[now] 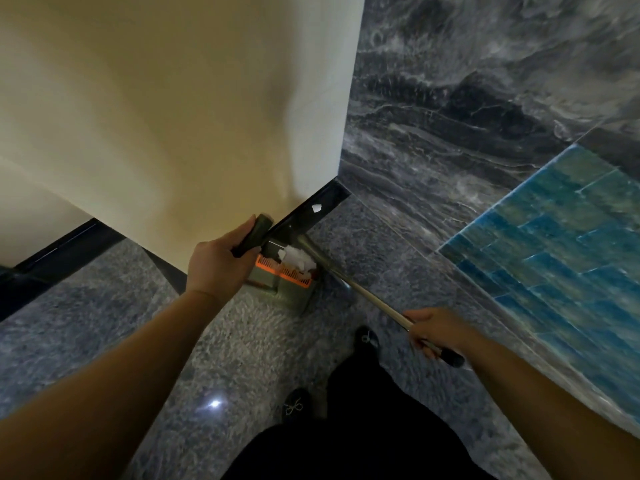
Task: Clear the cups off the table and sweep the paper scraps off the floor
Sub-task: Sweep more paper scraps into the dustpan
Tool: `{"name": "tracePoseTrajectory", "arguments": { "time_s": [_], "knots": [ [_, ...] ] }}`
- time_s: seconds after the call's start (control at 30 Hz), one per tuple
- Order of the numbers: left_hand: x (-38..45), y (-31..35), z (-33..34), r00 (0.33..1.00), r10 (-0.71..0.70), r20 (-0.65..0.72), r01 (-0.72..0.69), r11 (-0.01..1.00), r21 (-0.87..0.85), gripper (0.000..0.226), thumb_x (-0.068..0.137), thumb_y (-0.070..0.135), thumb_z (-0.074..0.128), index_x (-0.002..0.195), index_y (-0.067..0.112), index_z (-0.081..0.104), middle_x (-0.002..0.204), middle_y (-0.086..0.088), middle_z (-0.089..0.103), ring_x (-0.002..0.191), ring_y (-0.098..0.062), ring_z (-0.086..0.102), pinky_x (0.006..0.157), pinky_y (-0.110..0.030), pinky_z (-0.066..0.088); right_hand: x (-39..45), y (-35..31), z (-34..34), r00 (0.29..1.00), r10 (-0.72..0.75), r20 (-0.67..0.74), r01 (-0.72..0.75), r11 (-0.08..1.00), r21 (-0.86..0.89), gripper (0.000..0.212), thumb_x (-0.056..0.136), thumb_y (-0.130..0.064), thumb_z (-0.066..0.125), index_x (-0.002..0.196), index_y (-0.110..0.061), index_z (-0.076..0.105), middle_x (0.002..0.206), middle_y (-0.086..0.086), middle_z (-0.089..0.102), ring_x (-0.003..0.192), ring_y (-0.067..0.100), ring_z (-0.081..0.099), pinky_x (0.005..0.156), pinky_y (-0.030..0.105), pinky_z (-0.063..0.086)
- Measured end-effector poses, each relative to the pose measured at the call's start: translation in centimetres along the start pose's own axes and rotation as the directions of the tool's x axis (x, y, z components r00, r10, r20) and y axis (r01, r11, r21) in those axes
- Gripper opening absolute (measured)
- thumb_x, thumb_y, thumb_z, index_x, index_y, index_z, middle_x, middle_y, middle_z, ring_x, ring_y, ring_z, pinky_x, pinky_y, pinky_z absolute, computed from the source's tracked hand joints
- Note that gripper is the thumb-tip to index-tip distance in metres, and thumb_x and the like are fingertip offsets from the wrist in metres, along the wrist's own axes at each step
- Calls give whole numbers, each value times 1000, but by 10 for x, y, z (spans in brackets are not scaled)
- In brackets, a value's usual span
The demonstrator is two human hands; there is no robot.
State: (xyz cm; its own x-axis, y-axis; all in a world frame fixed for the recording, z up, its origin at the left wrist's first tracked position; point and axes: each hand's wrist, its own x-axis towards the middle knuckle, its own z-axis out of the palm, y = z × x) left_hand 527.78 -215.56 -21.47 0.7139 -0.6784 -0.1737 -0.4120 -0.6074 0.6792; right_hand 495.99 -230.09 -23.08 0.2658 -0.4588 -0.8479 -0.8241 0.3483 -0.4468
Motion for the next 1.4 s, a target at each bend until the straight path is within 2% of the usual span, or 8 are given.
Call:
{"name": "tracePoseTrajectory", "arguments": {
  "time_s": [0.13,0.3,0.5,0.63,0.7,0.8,0.9,1.4],
  "knots": [
    [32,22,19,999,-32,-23,32,999,11,54,86,27,70,134,43,51,115,-2,69,95,-22,66,86,-36,54,31,-28,-37,999,-28,-27,29,998,47,37,83,12,51,108,-8,69,70,21,58,33,15,45,37,20,38],
    [74,49,48,993,-75,-95,76,997,8,58,84,24,73,136,38,51,113,-7,70,92,-26,67,85,-40,56,83,-69,-102,999,-4,-51,7,999,51,29,82,11,53,104,1,69,73,23,58,34,16,44,36,20,38],
    [114,77,76,985,-127,-116,133,990,41,56,85,23,71,137,34,50,108,-10,71,86,-28,66,76,-34,54,147,-116,-154,997,-49,-56,40,988,-147,19,77,9,53,86,4,70,60,18,55,35,18,46,41,23,39],
    [143,96,90,982,-163,-93,168,985,42,55,85,24,70,136,34,52,116,-6,69,100,-26,65,75,-24,42,186,-147,-177,996,-72,-51,58,971,-233,23,77,7,58,98,7,68,62,18,58,45,23,51,45,27,41],
    [154,104,95,985,-158,-68,162,985,62,55,86,23,70,137,33,51,116,-5,69,99,-25,64,76,-25,42,202,-159,-183,997,-75,-24,67,967,-247,21,79,7,57,97,6,69,65,19,57,47,24,50,43,25,41],
    [169,111,102,981,-180,-71,184,982,44,55,86,21,70,136,32,52,115,-4,69,97,-22,64,77,-24,42,225,-176,-186,995,-99,-20,88,950,-301,9,80,3,57,75,1,64,59,17,54,45,23,49,48,28,43],
    [183,116,101,978,-183,-98,188,981,38,55,84,19,71,135,32,54,113,-3,70,96,-21,65,78,-23,42,244,-187,-187,996,-83,-30,67,932,-355,15,82,2,57,68,-2,58,56,15,54,44,23,51,48,28,42],
    [197,128,103,982,-145,-117,152,986,61,53,84,17,71,133,31,56,109,-3,70,84,-10,58,75,-21,40,251,-180,-194,993,-34,109,91,811,-578,17,85,-3,58,68,-5,55,55,9,53,41,17,52,45,24,42]
  ]
}}
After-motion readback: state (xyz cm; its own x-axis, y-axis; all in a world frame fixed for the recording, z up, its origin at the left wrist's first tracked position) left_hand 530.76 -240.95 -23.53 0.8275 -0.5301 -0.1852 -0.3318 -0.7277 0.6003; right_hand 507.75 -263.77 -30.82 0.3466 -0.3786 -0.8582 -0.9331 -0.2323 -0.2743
